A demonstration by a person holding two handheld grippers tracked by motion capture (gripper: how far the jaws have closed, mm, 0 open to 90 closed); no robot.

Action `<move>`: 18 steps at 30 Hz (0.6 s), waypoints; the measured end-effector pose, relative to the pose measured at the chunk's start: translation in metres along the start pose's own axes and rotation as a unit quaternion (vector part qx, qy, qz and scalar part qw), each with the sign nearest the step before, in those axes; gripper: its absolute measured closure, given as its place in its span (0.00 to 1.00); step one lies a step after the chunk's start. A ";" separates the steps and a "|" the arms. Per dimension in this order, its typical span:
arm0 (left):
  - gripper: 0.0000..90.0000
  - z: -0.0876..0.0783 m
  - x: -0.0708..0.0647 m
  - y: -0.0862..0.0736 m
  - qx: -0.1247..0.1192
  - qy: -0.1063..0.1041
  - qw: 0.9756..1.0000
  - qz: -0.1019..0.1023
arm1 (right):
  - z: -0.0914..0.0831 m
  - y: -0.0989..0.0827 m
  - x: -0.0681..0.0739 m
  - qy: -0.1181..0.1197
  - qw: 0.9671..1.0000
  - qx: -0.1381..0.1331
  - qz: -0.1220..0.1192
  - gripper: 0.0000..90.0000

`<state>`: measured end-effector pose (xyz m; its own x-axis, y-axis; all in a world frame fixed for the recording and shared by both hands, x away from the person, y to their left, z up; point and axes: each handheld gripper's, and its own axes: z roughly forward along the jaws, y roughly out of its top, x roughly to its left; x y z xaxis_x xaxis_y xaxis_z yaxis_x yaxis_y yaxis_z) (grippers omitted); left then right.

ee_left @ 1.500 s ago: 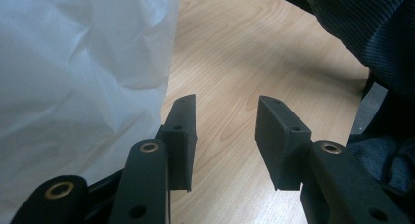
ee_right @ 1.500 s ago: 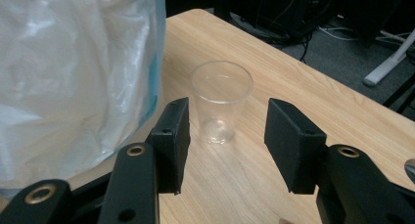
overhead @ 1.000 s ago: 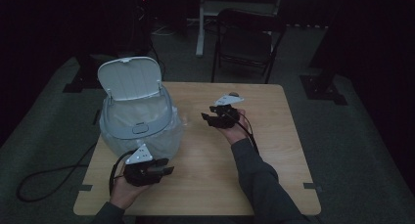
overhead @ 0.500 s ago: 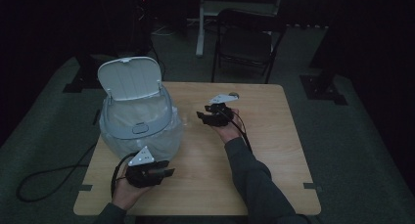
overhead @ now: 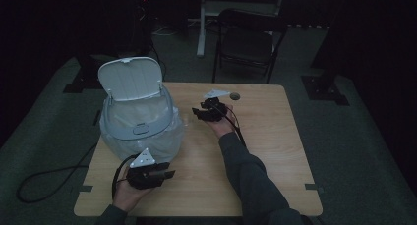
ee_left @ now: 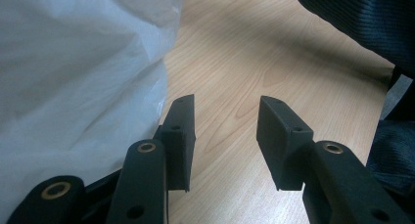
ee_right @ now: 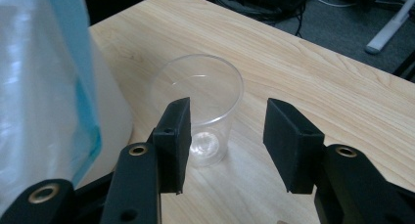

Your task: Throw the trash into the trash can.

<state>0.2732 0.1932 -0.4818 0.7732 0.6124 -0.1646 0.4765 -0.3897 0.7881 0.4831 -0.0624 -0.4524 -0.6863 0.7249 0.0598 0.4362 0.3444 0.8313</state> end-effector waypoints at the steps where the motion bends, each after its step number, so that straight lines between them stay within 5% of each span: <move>1: 0.66 0.000 0.000 0.000 0.000 0.000 1.000 -0.001 | 0.002 0.001 -0.001 -0.001 1.000 -0.001 0.002 0.59; 18: 0.66 0.000 0.001 -0.003 0.002 0.001 1.000 -0.002 | 0.030 0.005 -0.002 -0.001 0.999 0.027 0.036 0.59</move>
<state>0.2727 0.1948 -0.4842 0.7706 0.6151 -0.1666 0.4807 -0.3895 0.7856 0.5040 -0.0441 -0.4653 -0.6508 0.7503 0.1161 0.5146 0.3235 0.7941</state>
